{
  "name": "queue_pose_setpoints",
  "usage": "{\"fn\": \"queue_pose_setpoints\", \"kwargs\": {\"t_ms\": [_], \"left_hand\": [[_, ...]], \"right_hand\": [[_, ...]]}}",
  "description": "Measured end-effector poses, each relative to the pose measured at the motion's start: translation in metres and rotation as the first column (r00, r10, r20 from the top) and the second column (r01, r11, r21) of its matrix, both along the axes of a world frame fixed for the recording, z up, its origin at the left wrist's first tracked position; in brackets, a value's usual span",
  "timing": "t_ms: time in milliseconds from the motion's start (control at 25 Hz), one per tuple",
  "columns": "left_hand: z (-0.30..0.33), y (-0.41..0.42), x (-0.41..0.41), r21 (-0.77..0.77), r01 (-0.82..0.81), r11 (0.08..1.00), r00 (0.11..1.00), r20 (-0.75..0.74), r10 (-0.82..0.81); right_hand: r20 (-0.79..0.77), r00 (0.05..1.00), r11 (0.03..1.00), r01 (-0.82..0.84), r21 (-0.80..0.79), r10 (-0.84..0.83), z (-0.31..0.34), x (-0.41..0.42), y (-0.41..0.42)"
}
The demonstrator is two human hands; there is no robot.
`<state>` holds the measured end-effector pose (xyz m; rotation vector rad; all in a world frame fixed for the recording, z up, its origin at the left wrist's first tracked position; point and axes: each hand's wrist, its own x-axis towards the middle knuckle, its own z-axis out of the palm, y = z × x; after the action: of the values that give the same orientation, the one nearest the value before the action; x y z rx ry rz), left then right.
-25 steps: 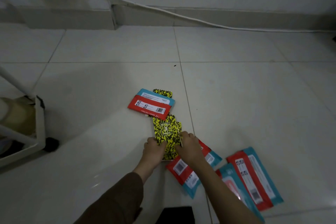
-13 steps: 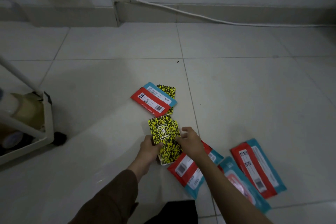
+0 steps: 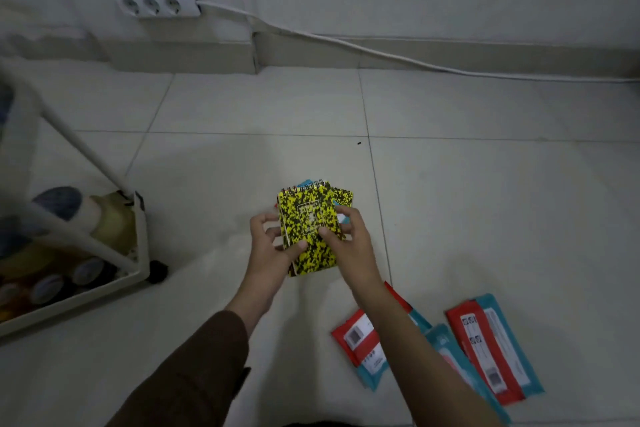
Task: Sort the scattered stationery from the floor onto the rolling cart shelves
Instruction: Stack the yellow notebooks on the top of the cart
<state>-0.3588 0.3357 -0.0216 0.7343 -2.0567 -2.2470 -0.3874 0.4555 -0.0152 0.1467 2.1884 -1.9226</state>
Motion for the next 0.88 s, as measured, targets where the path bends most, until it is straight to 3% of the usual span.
{"fn": "queue_pose_setpoints", "kwargs": {"t_ms": [160, 400, 640, 880], "left_hand": [[0.110, -0.012, 0.001, 0.035, -0.001, 0.999, 0.998, -0.067, 0.003], [0.341, -0.025, 0.008, 0.070, -0.069, 0.995, 0.984, -0.157, 0.080], [0.575, -0.057, 0.038, 0.068, -0.228, 0.971, 0.932, -0.272, 0.238], [0.709, -0.131, 0.086, -0.034, -0.351, 0.936, 0.884, -0.342, 0.320]], "right_hand": [[0.038, 0.999, 0.990, 0.037, -0.138, -0.032, 0.103, -0.004, -0.007], [-0.011, 1.000, 0.961, -0.018, -0.276, 0.015, 0.319, -0.007, -0.023], [-0.115, 0.978, 0.941, -0.198, -0.272, 0.173, 0.557, 0.007, -0.060], [-0.231, 0.890, 0.891, -0.431, -0.146, 0.393, 0.698, 0.048, -0.156]]}}
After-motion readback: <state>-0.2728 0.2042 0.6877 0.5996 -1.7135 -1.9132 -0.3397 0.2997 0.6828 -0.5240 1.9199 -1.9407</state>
